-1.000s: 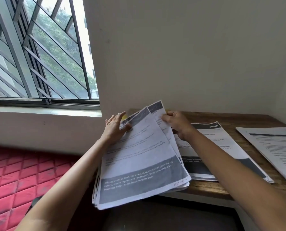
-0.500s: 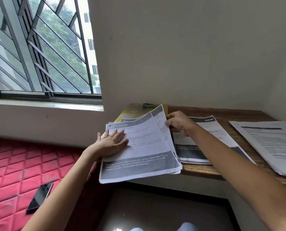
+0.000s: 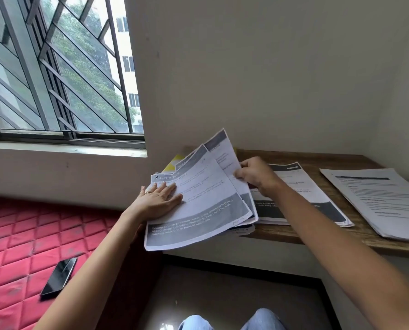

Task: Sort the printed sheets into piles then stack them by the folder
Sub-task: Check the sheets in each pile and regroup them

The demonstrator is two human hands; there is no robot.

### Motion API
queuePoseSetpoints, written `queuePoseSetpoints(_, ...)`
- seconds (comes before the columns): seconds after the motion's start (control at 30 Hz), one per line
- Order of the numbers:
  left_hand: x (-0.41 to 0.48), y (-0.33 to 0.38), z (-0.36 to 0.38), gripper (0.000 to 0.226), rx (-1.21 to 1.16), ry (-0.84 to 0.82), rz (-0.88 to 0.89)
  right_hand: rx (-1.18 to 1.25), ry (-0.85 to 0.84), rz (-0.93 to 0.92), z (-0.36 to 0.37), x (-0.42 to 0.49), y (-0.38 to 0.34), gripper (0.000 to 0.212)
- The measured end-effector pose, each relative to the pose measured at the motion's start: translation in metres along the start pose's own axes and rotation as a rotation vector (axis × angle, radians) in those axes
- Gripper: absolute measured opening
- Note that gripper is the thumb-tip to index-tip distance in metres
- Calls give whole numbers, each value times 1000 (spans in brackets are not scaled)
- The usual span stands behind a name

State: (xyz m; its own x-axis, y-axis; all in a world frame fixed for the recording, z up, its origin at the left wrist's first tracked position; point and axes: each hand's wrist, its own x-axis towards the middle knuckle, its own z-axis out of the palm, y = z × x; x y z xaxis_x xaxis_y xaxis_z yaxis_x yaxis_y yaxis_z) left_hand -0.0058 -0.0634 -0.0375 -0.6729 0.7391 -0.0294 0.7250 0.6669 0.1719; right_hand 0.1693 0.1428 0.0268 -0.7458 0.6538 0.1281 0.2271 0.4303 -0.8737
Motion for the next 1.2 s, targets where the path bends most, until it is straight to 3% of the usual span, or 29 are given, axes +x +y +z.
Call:
queuePoseSetpoints(0.3, -2, 3, -1, 66, -17, 12, 1, -202, 332, -190, -102, 18, -29, 24)
queuePoseSetpoints(0.43, -3, 4, -2, 64, -27, 11, -4, -173, 450, -255, -141, 31, -46, 23)
queuePoseSetpoints(0.6, -3, 3, -1, 55, -109, 24, -5, 33, 510, -323, -140, 44, -58, 23)
queuePoseSetpoints(0.7, 0, 1, -2, 54, -375, 118, -7, -5, 435, -252, -109, 49, -42, 20)
queuePoseSetpoints(0.83, -4, -5, -2, 104, -842, 444, 16, -191, 289, -245, -43, 39, -16, 16)
queuePoseSetpoints(0.93, 2, -20, 3, 133, -1100, 500, -58, -238, 160, -266, 3, 27, -3, 18)
queuePoseSetpoints(1.07, -3, -27, 3, 124, -1226, 430, -74, -309, 49, -279, 36, 17, 4, 25)
queuePoseSetpoints(1.2, -10, -16, -5, 120, -934, 447, -18, -383, -21, -298, 54, 10, 11, 36)
